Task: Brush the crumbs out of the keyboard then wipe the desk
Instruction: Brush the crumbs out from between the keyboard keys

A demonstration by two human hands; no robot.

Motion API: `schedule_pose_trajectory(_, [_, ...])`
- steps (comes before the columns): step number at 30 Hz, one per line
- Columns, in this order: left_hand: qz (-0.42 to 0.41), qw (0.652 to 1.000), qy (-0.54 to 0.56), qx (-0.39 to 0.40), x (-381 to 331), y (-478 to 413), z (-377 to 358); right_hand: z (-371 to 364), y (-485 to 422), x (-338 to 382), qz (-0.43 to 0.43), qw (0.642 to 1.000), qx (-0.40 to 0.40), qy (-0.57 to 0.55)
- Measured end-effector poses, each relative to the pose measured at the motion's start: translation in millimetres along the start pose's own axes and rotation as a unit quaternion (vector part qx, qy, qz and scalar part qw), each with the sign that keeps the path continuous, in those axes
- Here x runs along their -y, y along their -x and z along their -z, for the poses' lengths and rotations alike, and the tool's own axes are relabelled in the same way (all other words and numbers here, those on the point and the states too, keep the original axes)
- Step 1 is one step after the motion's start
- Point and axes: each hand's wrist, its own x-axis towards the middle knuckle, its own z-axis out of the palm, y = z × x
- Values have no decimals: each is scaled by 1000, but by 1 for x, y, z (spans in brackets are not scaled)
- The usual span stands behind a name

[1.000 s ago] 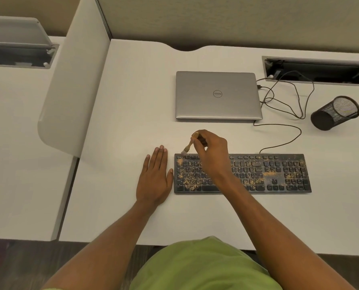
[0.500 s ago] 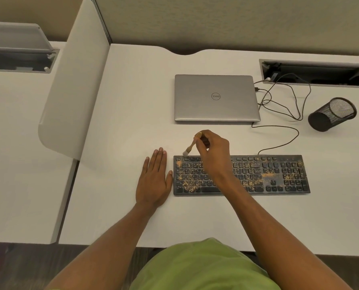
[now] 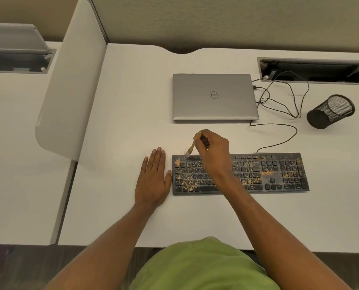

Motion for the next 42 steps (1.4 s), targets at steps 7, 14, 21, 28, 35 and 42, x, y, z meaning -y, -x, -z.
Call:
schedule_pose_trajectory(7, [0,1000,-5,1,0,0,0,-4,1,-1,16,1000,4,0])
schedule_pose_trajectory(14, [2,1000,-1,4,1,0,-1,-7,-1,-4,16,1000,-5,2])
schedule_pose_trajectory(21, [3,1000,0,6,0,0,0,-10,0,-7,20,999,9,24])
schedule_pose_trajectory(28, [4,1000,-1,8,0,-1,0,-9,1,-6,13,999,11,29])
schedule_pose_trajectory(35, [6,1000,-1,9,0,0,-1,-7,2,-6,13,999,21,42])
schedule_pose_trajectory(42, [5,1000,-2,9,1,0,0,-6,2,-7,12,998,26,55])
